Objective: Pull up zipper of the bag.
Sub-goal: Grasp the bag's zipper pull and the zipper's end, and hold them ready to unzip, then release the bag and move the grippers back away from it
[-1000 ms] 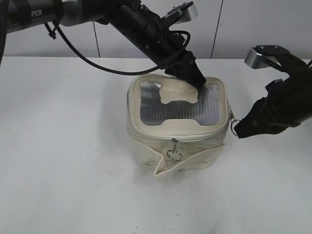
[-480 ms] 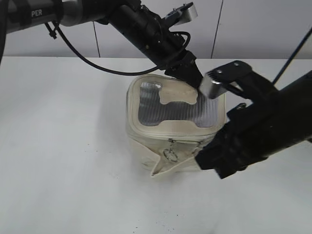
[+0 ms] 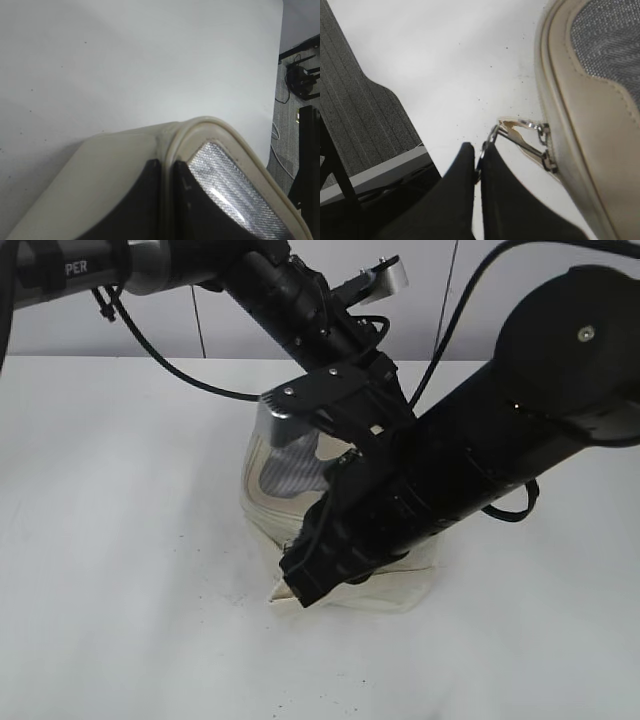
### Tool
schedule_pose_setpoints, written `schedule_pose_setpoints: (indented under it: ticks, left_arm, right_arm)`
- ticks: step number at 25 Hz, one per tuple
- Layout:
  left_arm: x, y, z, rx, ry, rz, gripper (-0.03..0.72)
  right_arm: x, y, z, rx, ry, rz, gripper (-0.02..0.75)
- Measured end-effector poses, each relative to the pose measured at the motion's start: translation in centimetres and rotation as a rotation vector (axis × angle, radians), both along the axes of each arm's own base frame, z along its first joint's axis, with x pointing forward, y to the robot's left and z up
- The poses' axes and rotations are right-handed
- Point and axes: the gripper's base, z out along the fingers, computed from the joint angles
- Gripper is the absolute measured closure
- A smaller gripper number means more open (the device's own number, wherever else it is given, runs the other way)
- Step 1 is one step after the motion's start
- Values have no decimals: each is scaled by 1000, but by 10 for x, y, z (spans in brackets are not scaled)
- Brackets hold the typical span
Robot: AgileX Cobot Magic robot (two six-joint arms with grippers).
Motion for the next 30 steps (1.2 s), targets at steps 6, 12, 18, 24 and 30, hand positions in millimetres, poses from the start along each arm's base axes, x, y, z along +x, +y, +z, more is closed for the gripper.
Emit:
schedule_pose_setpoints:
  ticks: [6, 12, 18, 24, 30]
  left_arm:
    - [1, -1, 0, -4, -6, 13, 650]
    - [3, 1, 4, 18, -36, 29, 469]
    - [2, 19, 33, 165, -183, 71, 345]
    - [11, 56, 67, 365, -295, 266, 339]
    - [20, 109, 113, 481, -378, 581, 339]
  right_arm:
    - [-1, -9, 9, -52, 49, -133, 562]
    - [6, -33, 27, -74, 55, -298, 253]
    - [34, -83, 37, -91, 81, -486, 226]
    - [51, -135, 36, -185, 113, -615, 225]
    - [51, -175, 47, -225, 124, -720, 224]
